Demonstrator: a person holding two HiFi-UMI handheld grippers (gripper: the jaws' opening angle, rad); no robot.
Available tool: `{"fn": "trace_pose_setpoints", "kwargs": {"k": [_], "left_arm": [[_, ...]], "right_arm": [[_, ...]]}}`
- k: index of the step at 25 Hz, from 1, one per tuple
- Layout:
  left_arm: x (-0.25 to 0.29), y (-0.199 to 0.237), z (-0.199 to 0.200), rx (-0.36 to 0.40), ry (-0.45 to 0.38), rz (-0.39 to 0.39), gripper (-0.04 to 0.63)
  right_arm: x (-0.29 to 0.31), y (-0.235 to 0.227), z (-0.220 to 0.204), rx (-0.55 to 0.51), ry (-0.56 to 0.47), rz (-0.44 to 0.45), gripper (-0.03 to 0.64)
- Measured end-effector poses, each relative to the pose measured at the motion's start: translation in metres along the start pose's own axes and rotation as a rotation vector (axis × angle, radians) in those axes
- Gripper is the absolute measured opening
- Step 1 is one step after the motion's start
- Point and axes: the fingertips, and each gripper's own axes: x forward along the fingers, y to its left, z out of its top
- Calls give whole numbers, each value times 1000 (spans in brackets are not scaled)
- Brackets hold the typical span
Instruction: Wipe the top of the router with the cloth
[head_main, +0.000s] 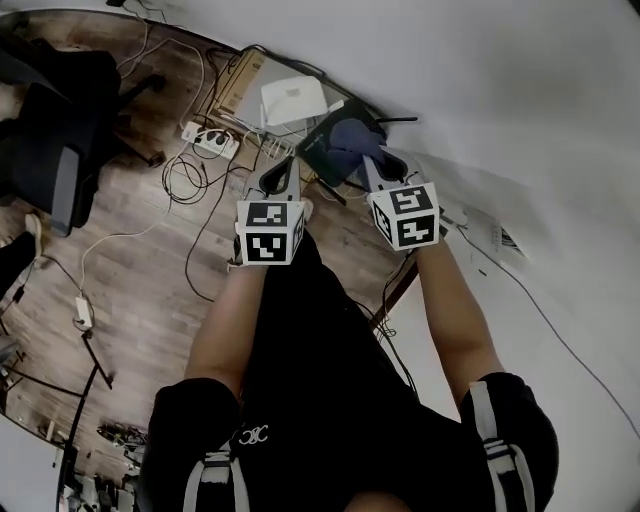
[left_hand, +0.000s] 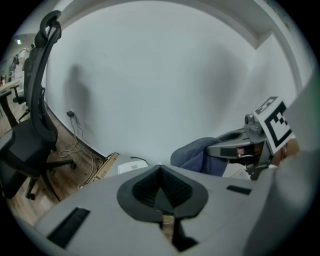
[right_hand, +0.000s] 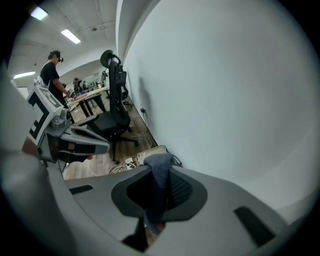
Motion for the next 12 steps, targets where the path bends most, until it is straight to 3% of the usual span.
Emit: {"fn": "trace_pose_setpoints", "kwargs": {"k": [5, 12], "left_arm": [[45, 31, -43, -57, 21, 19, 0], [99, 65, -105, -107, 57, 30, 1]], "right_arm": [[61, 15, -36, -178, 133, 133, 23], [130, 27, -90, -337, 295, 259, 23]]}}
